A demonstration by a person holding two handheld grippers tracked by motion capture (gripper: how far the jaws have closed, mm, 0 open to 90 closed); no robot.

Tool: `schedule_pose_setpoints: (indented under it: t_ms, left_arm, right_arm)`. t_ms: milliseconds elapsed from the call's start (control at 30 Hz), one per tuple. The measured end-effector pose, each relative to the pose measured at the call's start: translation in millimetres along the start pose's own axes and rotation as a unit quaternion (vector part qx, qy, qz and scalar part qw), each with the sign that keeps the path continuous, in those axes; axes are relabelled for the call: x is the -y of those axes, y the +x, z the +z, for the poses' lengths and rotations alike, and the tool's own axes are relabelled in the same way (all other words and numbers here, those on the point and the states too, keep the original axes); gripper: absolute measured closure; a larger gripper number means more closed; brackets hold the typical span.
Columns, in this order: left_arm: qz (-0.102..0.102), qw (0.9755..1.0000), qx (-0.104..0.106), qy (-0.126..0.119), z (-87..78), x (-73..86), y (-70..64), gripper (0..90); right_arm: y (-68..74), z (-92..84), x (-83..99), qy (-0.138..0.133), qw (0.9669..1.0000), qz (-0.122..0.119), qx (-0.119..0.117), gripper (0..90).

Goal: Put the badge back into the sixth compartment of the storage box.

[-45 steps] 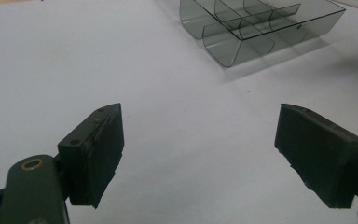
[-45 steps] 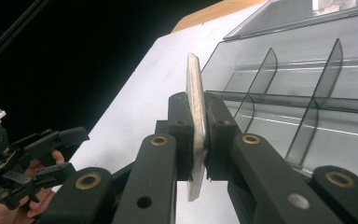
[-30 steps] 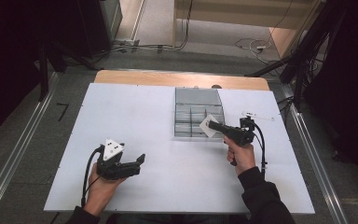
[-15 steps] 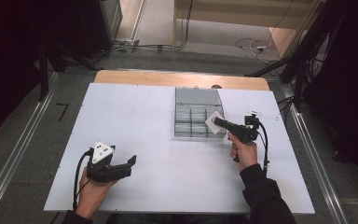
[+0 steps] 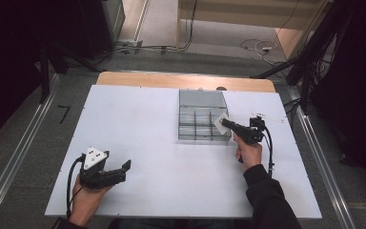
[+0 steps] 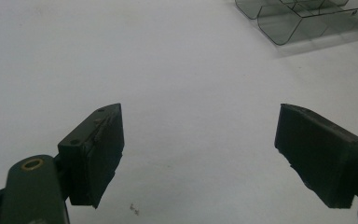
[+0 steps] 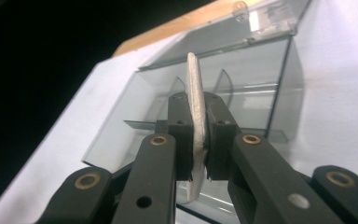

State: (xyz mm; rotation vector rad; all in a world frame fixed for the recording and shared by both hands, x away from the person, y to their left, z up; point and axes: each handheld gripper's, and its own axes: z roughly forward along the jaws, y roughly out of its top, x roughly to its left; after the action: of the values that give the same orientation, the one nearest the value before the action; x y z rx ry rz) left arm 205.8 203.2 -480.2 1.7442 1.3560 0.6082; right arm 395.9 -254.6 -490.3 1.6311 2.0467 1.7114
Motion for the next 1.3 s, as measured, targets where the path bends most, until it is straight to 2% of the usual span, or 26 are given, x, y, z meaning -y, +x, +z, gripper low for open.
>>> schedule_pose_setpoints:
  t_ms: [67, 200, 367, 533, 600, 800, 1100, 1300]
  left_arm:
    - [0.0, 1.0, -0.002, 0.0, -0.6, 0.5, 1.0, 16.1]
    - [-0.003, 1.0, -0.003, 0.0, -0.9, 0.9, 2.9, 16.1]
    - [-0.002, 1.0, -0.003, 0.001, -0.6, 1.3, 2.6, 16.1]
    - [-0.002, 1.0, -0.003, 0.002, -0.3, 1.6, 3.1, 16.1]
    - [-0.002, 1.0, -0.002, 0.003, 0.0, 1.7, 3.0, 16.1]
    - [-0.003, 1.0, -0.002, 0.005, 1.8, 2.8, 2.7, 16.1]
    - [-0.008, 0.9999, -0.01, 0.003, 1.8, 3.3, 6.2, 16.1]
    - [-0.019, 0.9997, -0.015, -0.003, 0.8, 3.8, 12.5, 16.1]
  right_arm:
    - [0.3, 1.6, 1.1, 0.007, 0.9998, -0.011, 0.015, 80.7]
    - [2.0, 4.8, 3.4, 0.018, 0.9991, -0.029, 0.025, 80.2]
    - [4.8, 7.4, 5.4, 0.028, 0.9978, -0.05, 0.032, 69.2]
    - [8.9, 2.4, 3.3, 0.016, 0.9969, -0.064, 0.041, 58.4]
    - [9.3, 0.2, 2.4, 0.011, 0.9967, -0.064, 0.048, 51.7]
    - [10.9, -6.1, -0.1, 0.002, 0.9963, -0.067, 0.053, 44.8]
    - [12.0, -19.8, 0.0, 0.011, 0.9959, -0.062, 0.065, 33.4]
    - [13.0, -33.6, 3.1, 0.005, 0.993, -0.083, 0.083, 29.6]
